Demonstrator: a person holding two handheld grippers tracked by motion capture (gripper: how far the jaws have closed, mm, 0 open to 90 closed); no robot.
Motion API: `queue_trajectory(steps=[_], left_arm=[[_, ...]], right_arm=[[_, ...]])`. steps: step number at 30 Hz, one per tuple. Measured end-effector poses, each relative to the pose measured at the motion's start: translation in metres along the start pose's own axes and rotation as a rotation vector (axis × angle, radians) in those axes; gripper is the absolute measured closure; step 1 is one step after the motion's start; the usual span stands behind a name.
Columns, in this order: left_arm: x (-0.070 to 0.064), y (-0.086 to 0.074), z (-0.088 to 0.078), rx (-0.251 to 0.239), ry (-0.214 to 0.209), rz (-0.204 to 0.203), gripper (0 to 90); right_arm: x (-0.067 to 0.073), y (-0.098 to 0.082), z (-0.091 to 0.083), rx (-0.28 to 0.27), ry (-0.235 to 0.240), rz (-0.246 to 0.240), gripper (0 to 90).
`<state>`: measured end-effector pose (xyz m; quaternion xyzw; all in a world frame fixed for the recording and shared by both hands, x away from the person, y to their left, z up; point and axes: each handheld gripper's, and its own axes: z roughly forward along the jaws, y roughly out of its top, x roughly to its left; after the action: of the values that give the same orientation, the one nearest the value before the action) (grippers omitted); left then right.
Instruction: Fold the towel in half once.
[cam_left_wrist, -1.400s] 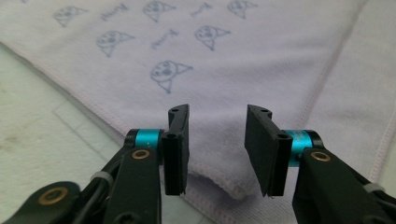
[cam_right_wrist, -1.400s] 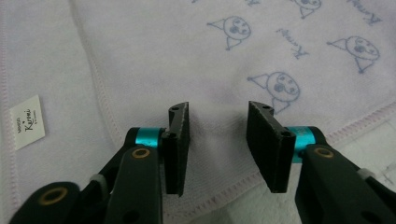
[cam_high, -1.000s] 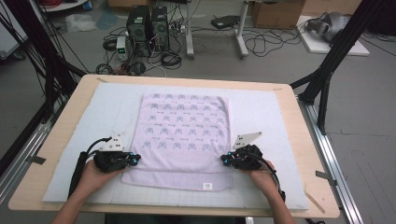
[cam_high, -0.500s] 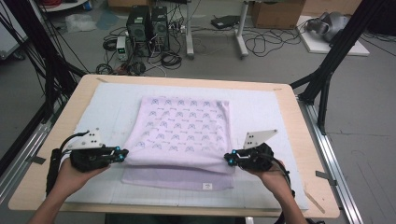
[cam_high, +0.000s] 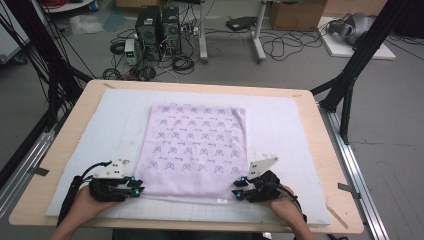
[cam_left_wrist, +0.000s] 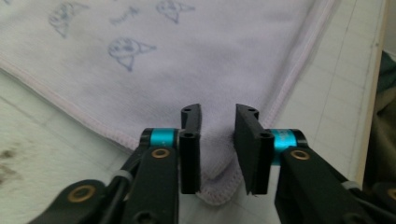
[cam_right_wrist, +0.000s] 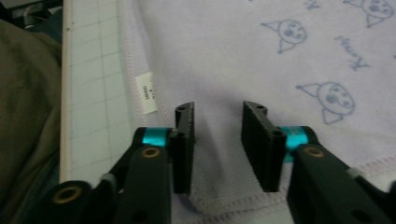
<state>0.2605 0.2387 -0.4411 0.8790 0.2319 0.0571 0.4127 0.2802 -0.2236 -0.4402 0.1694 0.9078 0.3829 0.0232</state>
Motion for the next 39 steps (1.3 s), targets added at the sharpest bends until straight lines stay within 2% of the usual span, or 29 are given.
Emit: queue_trajectory(steps=[1, 2, 3, 5, 8, 10, 12, 13, 15, 19, 22, 29, 33, 37, 39], left_arm=[[0.0, 0.0, 0.0, -0.004, -0.006, 0.0, 83.4], [0.0, 0.0, 0.0, -0.004, -0.004, -0.004, 86.6], [0.001, 0.001, -0.001, -0.007, -0.001, -0.005, 87.6], [0.0, 0.002, -0.006, -0.019, 0.002, 0.002, 88.4], [-0.005, 0.004, -0.017, -0.05, 0.006, 0.011, 88.6], [-0.012, 0.006, -0.025, -0.074, -0.002, 0.019, 88.6], [-0.016, 0.007, -0.029, -0.078, -0.017, 0.03, 88.5], [-0.016, 0.007, -0.028, -0.076, -0.015, 0.03, 87.6], [-0.012, 0.006, -0.025, -0.068, 0.0, 0.006, 76.4], [-0.003, 0.008, -0.019, -0.072, 0.022, -0.004, 69.2], [0.005, 0.011, -0.015, -0.096, 0.063, -0.019, 65.4], [0.022, 0.017, -0.008, -0.141, 0.113, -0.065, 58.3], [0.028, 0.022, -0.004, -0.154, 0.135, -0.079, 55.3], [0.033, 0.026, -0.001, -0.169, 0.151, -0.094, 52.0], [0.036, 0.027, 0.0, -0.173, 0.163, -0.104, 50.4]], right_arm=[[-0.001, 0.0, 0.0, 0.001, 0.002, -0.01, 79.1], [-0.002, -0.001, -0.001, 0.004, 0.007, -0.009, 85.2], [-0.003, -0.001, -0.002, -0.001, 0.013, -0.01, 87.2], [-0.004, -0.001, -0.005, -0.011, 0.036, -0.01, 88.0], [-0.002, 0.0, -0.017, -0.048, 0.043, -0.011, 88.2], [0.003, 0.001, -0.029, -0.082, 0.038, -0.022, 88.2], [0.008, 0.001, -0.037, -0.107, 0.054, -0.023, 87.9], [0.009, 0.001, -0.037, -0.104, 0.067, -0.027, 86.6], [0.01, 0.0, -0.033, -0.092, 0.077, -0.023, 79.1], [-0.001, -0.001, -0.027, -0.11, 0.071, 0.026, 69.1], [-0.011, 0.0, -0.023, -0.109, 0.033, 0.045, 63.9], [-0.03, 0.004, -0.019, -0.116, -0.052, 0.087, 52.8], [-0.039, 0.006, -0.018, -0.128, -0.082, 0.117, 46.3], [-0.048, 0.01, -0.017, -0.147, -0.091, 0.139, 40.9], [-0.05, 0.012, -0.015, -0.146, -0.106, 0.136, 36.9]])
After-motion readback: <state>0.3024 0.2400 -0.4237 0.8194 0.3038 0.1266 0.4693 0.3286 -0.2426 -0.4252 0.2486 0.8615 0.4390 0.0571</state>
